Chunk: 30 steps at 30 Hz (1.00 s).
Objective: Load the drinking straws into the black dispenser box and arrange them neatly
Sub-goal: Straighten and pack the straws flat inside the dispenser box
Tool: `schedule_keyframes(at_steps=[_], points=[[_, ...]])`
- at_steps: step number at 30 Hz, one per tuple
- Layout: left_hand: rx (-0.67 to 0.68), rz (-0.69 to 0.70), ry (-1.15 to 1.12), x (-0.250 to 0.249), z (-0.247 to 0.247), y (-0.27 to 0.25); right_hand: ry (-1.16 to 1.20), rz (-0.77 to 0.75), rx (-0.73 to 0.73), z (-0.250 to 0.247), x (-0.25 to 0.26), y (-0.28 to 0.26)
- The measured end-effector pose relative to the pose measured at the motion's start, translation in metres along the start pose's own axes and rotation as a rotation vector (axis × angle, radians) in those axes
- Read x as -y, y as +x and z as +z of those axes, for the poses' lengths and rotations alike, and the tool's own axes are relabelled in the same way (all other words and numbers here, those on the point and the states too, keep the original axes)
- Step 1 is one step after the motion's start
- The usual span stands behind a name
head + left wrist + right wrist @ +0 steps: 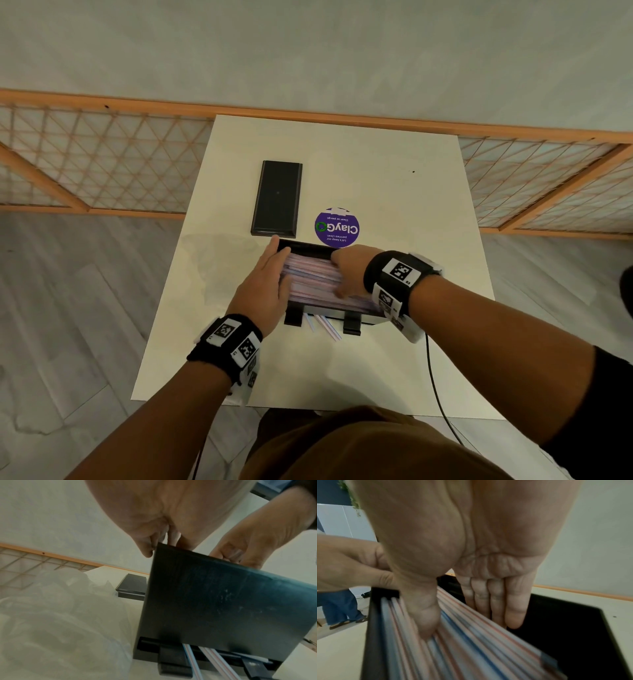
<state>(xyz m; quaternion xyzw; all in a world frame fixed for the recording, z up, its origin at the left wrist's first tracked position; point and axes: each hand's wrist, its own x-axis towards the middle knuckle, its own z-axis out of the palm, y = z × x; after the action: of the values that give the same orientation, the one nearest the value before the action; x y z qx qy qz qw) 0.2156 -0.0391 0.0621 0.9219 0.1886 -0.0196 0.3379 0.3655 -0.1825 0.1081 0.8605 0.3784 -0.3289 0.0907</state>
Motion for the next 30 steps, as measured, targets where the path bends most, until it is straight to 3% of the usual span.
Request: schedule_keyframes(at_steps=[4, 11, 17, 19, 21, 25, 30], points=[[-0.016, -0.12, -0.02, -0.004, -0.005, -0.003, 0.09, -0.046, -0.076, 0.005, 0.0, -0.001], [-0.011, -0.127, 0.066, -0.002, -0.002, -0.007, 0.137, -0.072, -0.128, -0.006, -0.015, -0.028], [-0.047, 0.049, 0.122, 0.002, 0.01, 0.003, 0.119, -0.07, -0.203, -0.008, -0.029, -0.064], [-0.056, 0.051, 0.1, 0.002, 0.012, 0.004, 0.15, -0.084, -0.199, -0.004, -0.028, -0.074], [-0.095, 0.001, 0.041, -0.003, 0.009, 0.001, 0.152, -0.091, -0.197, 0.005, -0.027, -0.078], [-0.357, -0.151, -0.188, -0.008, 0.005, -0.023, 0.112, -0.098, -0.202, 0.026, -0.025, -0.075], [-0.288, -0.558, -0.486, -0.005, 0.031, -0.054, 0.07, -0.115, -0.137, 0.036, -0.022, -0.063]])
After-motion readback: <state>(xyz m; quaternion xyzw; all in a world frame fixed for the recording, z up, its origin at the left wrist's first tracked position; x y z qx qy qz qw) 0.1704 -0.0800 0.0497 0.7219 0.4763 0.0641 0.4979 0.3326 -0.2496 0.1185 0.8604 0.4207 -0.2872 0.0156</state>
